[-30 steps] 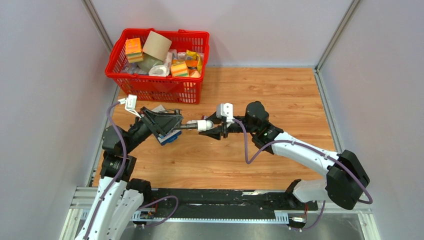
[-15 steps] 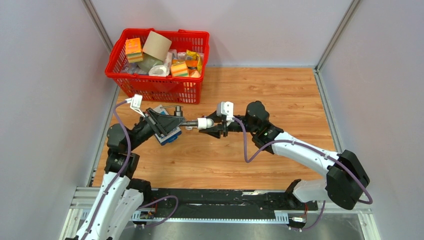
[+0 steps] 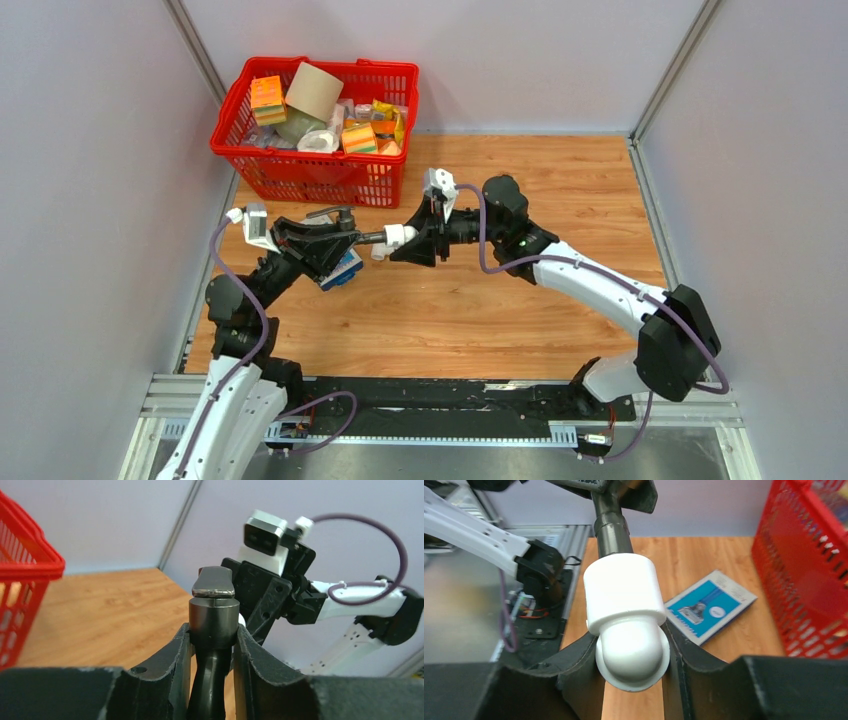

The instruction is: Install the water faucets

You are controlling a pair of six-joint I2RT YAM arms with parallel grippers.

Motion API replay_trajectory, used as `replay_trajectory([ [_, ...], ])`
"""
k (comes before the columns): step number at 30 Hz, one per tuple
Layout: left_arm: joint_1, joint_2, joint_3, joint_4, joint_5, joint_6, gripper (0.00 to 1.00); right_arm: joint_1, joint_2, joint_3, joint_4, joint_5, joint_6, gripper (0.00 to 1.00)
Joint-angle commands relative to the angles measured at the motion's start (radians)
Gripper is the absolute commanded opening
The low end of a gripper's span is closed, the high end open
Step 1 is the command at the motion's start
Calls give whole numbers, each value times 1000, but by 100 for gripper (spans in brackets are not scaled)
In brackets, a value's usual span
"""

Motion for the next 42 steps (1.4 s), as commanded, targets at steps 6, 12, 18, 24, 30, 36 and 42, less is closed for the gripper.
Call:
replay_trajectory([
  [6,-2,50,-229,699,-111,268,0,-150,159,165,2,-169,732,0],
  [12,-2,142,-252,757,-245,133,0,-162,129,128,-35,-60,592,26],
  [18,-2,69,-176,314,-442,-63,0,-165,14,38,-32,-3,236,61],
  [24,-1,46,-71,-25,-476,-145,0,-163,-117,-157,228,-3,47,73],
  [30,-2,119,79,-252,-324,-188,0,-151,-253,-352,451,15,-253,79],
  [36,-2,208,90,-157,-102,-301,0,-119,-339,-421,445,60,-537,81],
  [42,-2,268,64,13,27,-435,0,-81,-352,-424,386,-9,-677,82],
])
